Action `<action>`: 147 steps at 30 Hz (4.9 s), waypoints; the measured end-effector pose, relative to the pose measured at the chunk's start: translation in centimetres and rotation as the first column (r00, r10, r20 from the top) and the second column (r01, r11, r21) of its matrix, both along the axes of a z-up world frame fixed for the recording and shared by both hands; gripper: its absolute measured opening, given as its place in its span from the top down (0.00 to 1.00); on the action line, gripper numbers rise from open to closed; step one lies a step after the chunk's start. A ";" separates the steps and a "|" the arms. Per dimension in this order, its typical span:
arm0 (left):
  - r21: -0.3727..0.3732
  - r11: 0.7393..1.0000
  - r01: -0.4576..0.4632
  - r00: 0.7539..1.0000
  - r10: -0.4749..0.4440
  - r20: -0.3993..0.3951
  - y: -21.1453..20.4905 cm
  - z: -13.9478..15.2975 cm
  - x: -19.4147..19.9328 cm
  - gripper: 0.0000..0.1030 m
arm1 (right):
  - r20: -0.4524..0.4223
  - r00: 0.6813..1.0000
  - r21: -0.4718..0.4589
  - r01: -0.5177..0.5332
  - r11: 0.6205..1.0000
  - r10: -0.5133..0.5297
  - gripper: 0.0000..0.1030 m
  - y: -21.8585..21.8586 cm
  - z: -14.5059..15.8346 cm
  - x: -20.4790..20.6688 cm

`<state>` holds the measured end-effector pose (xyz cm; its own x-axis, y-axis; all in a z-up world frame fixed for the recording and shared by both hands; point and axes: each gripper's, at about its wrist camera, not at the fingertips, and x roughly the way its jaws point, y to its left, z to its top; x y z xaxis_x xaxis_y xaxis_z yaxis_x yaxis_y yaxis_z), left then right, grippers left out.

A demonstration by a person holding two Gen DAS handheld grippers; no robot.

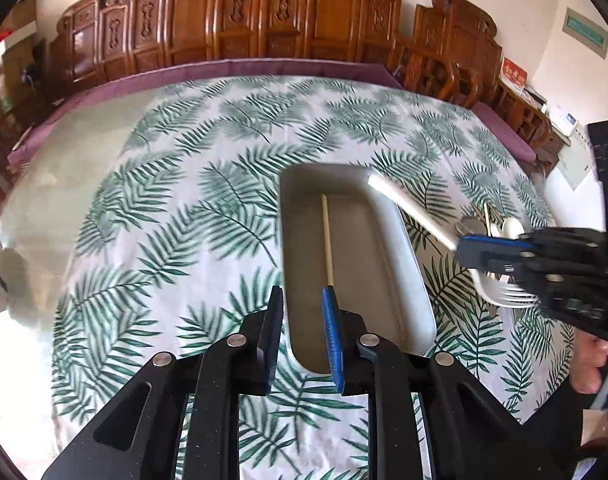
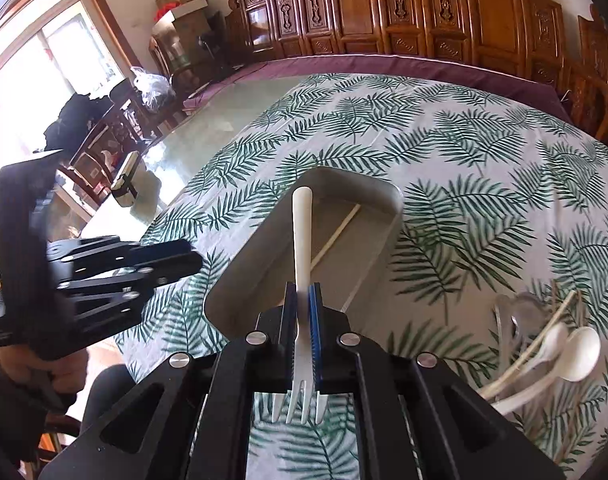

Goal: Organize utensils
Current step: 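Release the chopstick into the tray with the left tool while the right tool drops the fork in, then grasp a second chopstick with the left tool while the right tool grasps a white plastic spoon, then lift the chopstick with the left tool while the right tool lifts the large white spoon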

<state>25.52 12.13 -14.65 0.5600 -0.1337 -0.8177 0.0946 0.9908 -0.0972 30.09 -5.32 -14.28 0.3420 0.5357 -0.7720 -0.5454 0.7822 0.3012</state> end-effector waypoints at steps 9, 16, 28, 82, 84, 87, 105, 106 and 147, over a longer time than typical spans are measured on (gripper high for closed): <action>0.015 0.999 -0.041 0.997 0.040 0.071 2.4 2.3 -1.2 0.40 | -0.030 0.998 0.004 0.050 0.999 -0.050 0.93 3.3 -2.2 2.3; 0.020 0.997 -0.079 0.992 0.076 0.097 4.3 3.0 -1.8 0.21 | -0.081 0.992 0.014 0.096 0.995 -0.094 0.93 5.3 -4.6 4.3; 0.019 0.992 -0.121 0.988 0.119 0.096 6.2 3.0 -2.8 0.20 | -0.106 0.986 -0.020 0.123 0.992 -0.125 0.89 7.1 -6.4 5.8; -0.083 0.928 0.364 0.923 -0.371 -0.103 -22.5 -7.6 5.4 0.67 | -0.020 0.924 -0.078 0.380 0.922 -0.382 0.69 -22.5 -6.0 -4.5; -0.082 0.925 0.372 0.919 -0.379 -0.111 -23.1 -8.1 5.9 0.69 | -0.023 0.922 -0.079 0.383 0.920 -0.386 0.69 -22.8 -6.1 -4.6; -0.090 0.923 0.373 0.915 -0.382 -0.128 -23.6 -8.8 6.4 0.74 | -0.025 0.922 -0.083 0.384 0.919 -0.387 0.69 -23.2 -6.1 -4.6; -0.114 0.923 0.366 0.917 -0.379 -0.126 -23.6 -8.4 6.2 0.96 | -0.032 0.926 -0.086 0.372 0.924 -0.376 0.69 -22.3 -6.8 -4.4; -0.117 0.924 0.365 0.918 -0.378 -0.122 -23.5 -8.2 6.0 0.96 | -0.030 0.926 -0.087 0.372 0.924 -0.376 0.69 -22.2 -6.9 -4.2; -0.110 0.941 0.319 0.948 -0.319 0.014 -16.3 -1.5 -1.8 0.96 | -0.201 0.823 -0.001 0.541 0.841 -0.530 0.77 -20.4 -10.9 2.8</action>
<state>23.68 -4.19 -16.15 0.4698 -0.3937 -0.7901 0.4032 0.8919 -0.2047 32.88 -25.70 -25.15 0.4407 0.3525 -0.8256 0.0254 0.9144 0.4040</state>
